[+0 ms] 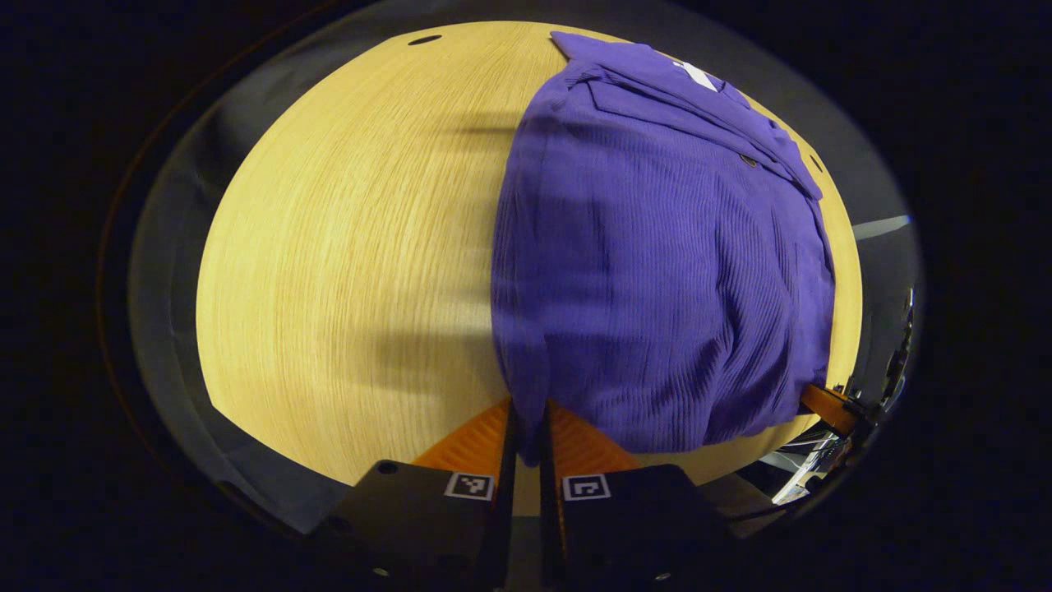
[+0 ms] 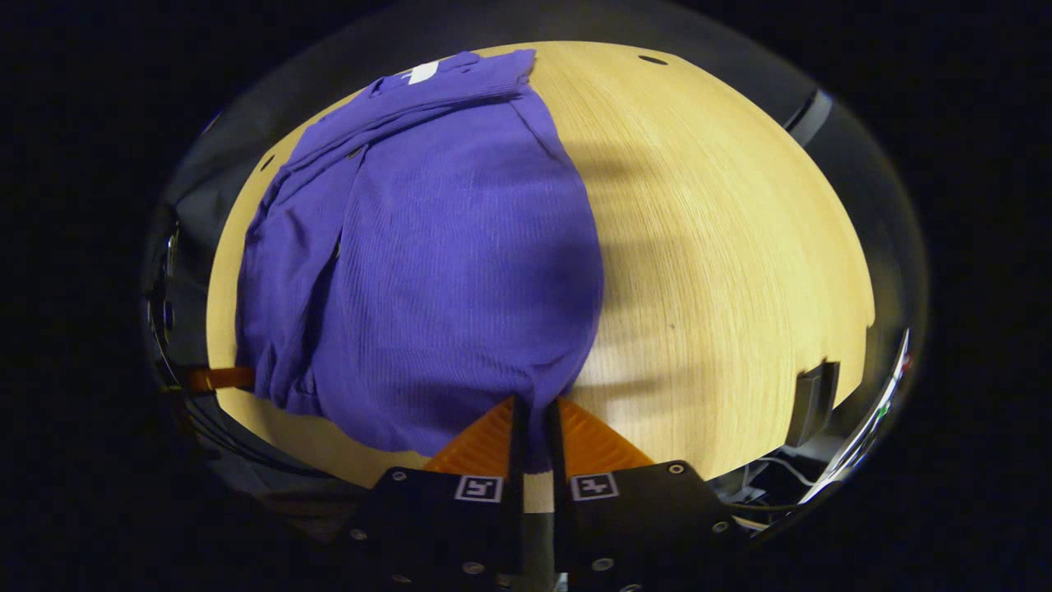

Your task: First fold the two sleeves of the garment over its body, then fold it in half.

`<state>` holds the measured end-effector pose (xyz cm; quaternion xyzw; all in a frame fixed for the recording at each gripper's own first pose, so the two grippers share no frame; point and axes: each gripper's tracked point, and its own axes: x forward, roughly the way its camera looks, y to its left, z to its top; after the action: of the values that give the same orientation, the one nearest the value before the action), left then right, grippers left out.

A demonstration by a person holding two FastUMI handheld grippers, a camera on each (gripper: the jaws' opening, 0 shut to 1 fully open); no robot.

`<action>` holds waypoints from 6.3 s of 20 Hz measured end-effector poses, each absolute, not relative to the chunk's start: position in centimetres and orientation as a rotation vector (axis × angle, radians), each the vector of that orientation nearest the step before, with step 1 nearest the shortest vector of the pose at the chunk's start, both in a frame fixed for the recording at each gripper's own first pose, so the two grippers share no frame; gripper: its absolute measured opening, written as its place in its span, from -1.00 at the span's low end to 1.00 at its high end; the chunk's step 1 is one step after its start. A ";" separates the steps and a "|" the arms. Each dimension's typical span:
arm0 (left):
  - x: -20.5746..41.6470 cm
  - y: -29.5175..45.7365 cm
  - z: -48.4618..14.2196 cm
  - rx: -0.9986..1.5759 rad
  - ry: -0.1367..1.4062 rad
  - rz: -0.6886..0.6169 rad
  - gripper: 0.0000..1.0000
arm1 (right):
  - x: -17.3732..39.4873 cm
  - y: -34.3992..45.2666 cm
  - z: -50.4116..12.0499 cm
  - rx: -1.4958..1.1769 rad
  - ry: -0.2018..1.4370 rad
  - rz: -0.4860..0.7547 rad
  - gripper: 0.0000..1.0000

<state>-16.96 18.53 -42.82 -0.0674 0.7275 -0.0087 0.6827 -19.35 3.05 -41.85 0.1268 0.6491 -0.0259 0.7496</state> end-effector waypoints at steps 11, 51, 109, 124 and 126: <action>-12.8 18.6 -37.6 -0.157 1.554 -0.129 -0.86 | -13.8 3.9 -34.7 0.435 1.283 0.057 -0.92; 38.1 17.1 -17.6 0.360 0.600 0.035 -0.32 | 29.9 -2.4 -20.9 0.380 0.736 0.093 -0.48; 3.9 13.5 0.3 0.101 -0.022 0.009 0.93 | -1.4 6.5 2.4 -0.094 -0.098 0.030 0.89; 3.3 13.4 -0.1 0.139 -0.036 0.013 0.93 | -1.4 6.7 0.5 -0.086 -0.053 0.029 0.90; 3.4 13.3 -0.3 0.141 -0.034 0.008 1.00 | -1.5 6.8 0.5 -0.086 -0.053 0.029 0.89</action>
<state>3.45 13.32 -0.28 0.0707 -0.0170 0.0042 0.9973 -1.45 6.80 0.48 -0.0429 -0.0264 0.0145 0.9986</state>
